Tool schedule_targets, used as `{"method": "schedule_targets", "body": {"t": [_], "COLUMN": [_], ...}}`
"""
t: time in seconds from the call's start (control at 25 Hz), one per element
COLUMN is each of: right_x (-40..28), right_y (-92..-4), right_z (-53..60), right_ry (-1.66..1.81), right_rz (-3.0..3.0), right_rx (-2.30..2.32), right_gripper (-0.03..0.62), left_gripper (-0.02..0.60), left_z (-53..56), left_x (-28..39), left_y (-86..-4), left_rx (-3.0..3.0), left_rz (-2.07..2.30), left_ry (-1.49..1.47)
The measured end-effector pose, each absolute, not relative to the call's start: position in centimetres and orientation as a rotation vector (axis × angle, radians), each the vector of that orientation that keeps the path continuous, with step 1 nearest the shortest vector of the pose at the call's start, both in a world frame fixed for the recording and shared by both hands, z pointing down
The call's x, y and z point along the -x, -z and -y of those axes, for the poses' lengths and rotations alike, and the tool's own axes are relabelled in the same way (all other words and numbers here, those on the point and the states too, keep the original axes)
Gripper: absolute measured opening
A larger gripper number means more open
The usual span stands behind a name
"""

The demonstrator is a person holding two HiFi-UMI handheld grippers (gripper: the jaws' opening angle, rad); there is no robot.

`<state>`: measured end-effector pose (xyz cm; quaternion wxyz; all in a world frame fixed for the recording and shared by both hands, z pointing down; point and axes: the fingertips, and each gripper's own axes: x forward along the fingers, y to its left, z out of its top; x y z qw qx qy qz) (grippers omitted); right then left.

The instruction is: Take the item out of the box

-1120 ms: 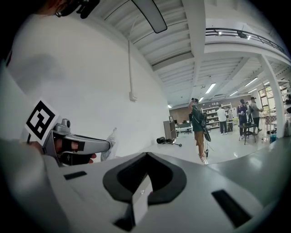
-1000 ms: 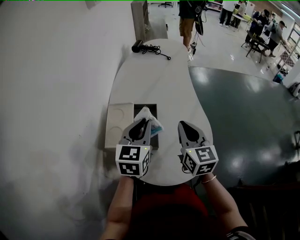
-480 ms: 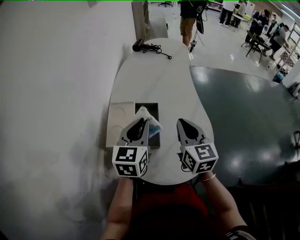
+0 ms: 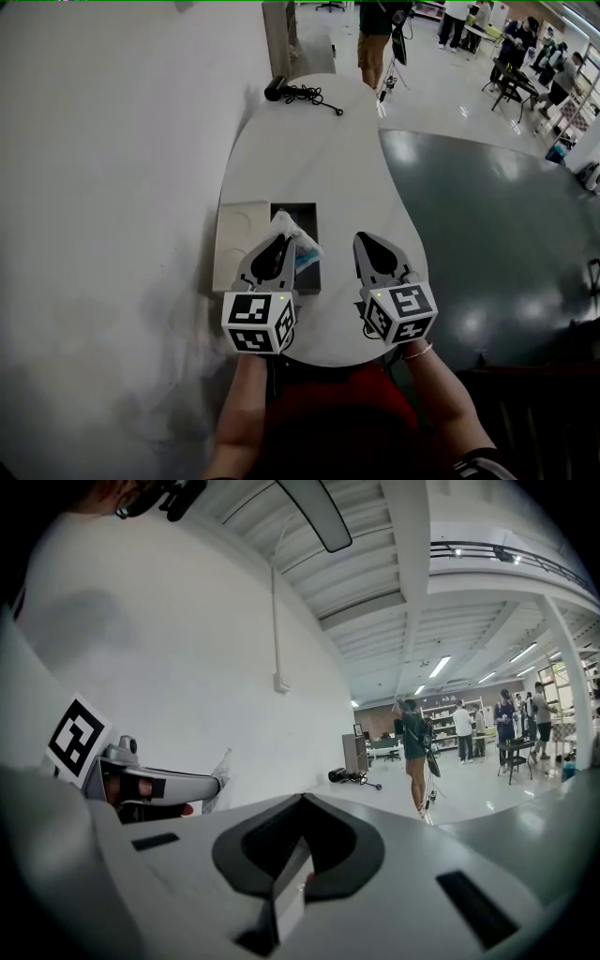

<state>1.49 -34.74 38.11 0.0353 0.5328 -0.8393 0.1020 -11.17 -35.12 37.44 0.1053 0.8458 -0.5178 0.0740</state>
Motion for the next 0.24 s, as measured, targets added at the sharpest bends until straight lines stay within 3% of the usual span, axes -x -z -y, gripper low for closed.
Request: {"method": "schedule_targets", "body": {"t": [0.24], "right_x": [-1.94], "right_y": [-37.99], "right_z": [34.6], "right_ry": [-0.323], "right_rz": [2.58], "right_rx": [-1.642], "right_gripper": [0.014], "left_gripper": [0.06], "left_z": [34.72], "left_x": [10.91], "left_y": [-37.38], "left_rx": [-2.487], "left_rz": [1.531], "left_ry": [-0.203]}}
